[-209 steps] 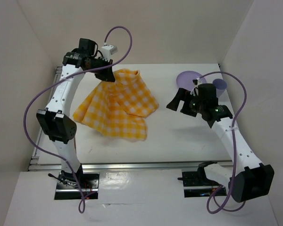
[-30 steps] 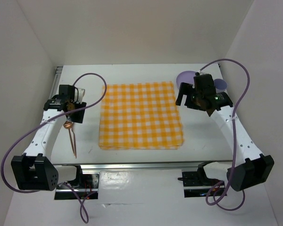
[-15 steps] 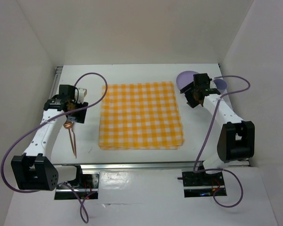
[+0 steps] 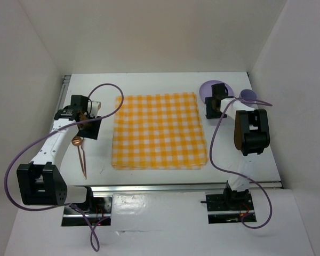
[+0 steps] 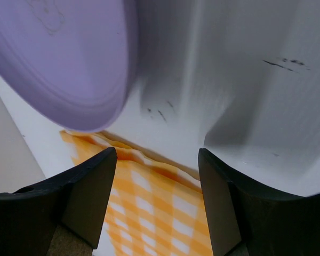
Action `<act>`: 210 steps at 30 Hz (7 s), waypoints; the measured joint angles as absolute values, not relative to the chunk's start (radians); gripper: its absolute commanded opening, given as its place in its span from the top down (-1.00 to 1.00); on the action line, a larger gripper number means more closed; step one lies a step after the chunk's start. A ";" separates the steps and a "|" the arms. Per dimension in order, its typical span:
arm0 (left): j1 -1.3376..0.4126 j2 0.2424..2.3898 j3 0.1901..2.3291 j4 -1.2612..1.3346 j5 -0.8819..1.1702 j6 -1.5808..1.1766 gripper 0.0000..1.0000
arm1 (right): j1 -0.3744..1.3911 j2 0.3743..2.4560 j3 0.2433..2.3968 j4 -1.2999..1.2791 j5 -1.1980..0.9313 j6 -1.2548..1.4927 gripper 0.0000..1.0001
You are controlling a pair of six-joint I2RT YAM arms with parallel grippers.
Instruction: Set the dinner table for one person
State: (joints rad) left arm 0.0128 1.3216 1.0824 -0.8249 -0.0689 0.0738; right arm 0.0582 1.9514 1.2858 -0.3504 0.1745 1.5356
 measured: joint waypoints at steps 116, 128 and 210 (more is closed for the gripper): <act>0.019 1.252 1.106 -0.855 -0.066 0.080 -0.28 | 0.401 1.921 1.212 -0.561 -0.427 0.574 1.00; 0.025 1.255 1.106 -0.852 -0.144 0.080 -0.30 | 0.412 1.890 1.261 -0.623 -0.329 0.579 -0.81; 0.428 1.714 1.000 -0.721 0.060 0.232 1.00 | 0.656 1.705 1.599 -0.847 -0.110 0.646 -0.80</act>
State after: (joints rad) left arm 0.4278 1.7138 1.0000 -0.7212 0.0597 0.2317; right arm 0.6559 1.7050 1.5990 -0.8467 -0.1101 0.6464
